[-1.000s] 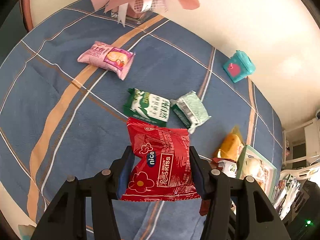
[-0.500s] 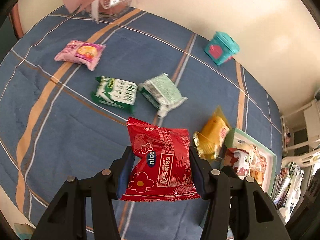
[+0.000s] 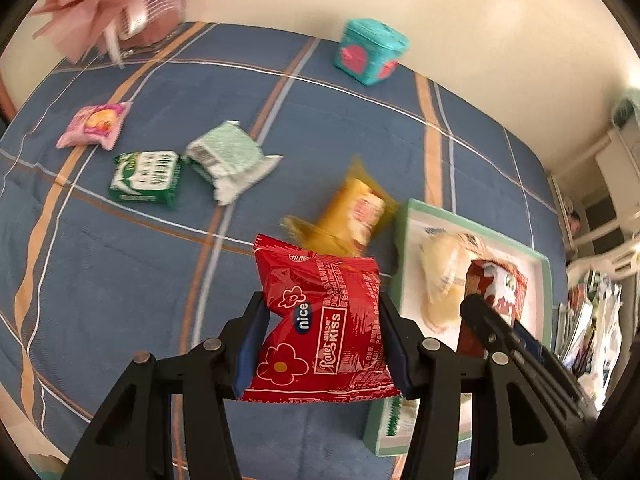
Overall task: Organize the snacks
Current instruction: 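Carry the red packet with left tool over the tray while right tool carries the milk biscuit packet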
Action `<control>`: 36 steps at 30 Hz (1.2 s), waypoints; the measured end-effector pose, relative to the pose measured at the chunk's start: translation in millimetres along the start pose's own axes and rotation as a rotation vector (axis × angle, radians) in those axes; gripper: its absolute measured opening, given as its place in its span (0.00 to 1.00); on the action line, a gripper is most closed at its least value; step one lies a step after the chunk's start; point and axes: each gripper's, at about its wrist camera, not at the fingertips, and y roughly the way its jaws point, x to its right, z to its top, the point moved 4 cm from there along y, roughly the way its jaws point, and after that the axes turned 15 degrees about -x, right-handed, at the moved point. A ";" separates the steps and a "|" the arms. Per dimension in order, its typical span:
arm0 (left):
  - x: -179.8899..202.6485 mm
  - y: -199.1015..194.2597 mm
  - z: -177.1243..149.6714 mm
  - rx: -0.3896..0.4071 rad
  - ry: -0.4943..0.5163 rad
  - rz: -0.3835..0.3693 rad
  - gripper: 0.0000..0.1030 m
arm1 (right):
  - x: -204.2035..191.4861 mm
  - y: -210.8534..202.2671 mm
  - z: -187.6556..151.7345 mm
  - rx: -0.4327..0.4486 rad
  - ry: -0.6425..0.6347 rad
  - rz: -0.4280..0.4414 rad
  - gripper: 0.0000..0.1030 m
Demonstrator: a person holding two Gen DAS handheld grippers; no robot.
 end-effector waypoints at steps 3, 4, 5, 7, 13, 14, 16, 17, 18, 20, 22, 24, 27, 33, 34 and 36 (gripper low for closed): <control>17.1 2.7 -4.5 -0.001 0.043 0.008 0.53 | 18.8 -3.4 1.4 0.006 0.031 -0.002 0.41; 21.5 3.6 -6.1 -0.002 0.055 0.013 0.53 | 24.3 -4.6 1.7 0.008 0.040 -0.003 0.41; 26.2 4.5 -7.7 -0.002 0.067 0.017 0.53 | 32.0 -6.0 2.1 0.010 0.055 -0.004 0.41; 34.7 7.5 -10.9 -0.006 0.089 0.022 0.53 | 43.3 -7.7 2.6 0.012 0.075 -0.005 0.41; 60.3 17.5 -21.6 -0.023 0.156 0.038 0.53 | 81.8 -12.4 3.1 0.017 0.146 -0.010 0.41; 64.7 18.6 -23.5 -0.024 0.169 0.042 0.53 | 88.1 -13.0 3.1 0.018 0.158 -0.010 0.41; 73.4 20.8 -27.5 -0.024 0.197 0.052 0.53 | 100.0 -14.5 1.9 0.021 0.181 -0.013 0.41; 79.2 22.0 -30.2 -0.022 0.217 0.058 0.53 | 106.6 -15.1 1.5 0.022 0.194 -0.015 0.41; 83.1 23.1 -32.1 -0.022 0.228 0.061 0.53 | 112.1 -15.4 0.9 0.023 0.205 -0.017 0.41; 90.6 25.0 -35.6 -0.020 0.253 0.069 0.53 | 123.5 -16.0 -0.4 0.024 0.226 -0.023 0.41; 98.4 27.5 -38.8 -0.018 0.278 0.081 0.53 | 134.1 -15.6 -1.9 0.025 0.245 -0.028 0.41; 107.2 31.2 -41.8 -0.015 0.304 0.097 0.54 | 142.8 -13.5 -2.9 0.024 0.259 -0.030 0.41; 120.0 37.7 -45.2 -0.010 0.350 0.114 0.54 | 152.6 -7.2 -3.7 0.018 0.271 -0.042 0.41; 132.4 49.7 -45.7 -0.013 0.388 0.127 0.54 | 166.4 2.1 -3.2 0.021 0.291 -0.047 0.41; 132.8 51.3 -45.0 -0.014 0.389 0.129 0.54 | 167.8 3.5 -2.8 0.020 0.294 -0.049 0.41; 133.3 55.5 -43.6 -0.016 0.387 0.128 0.54 | 170.0 7.3 -2.6 0.013 0.299 -0.052 0.41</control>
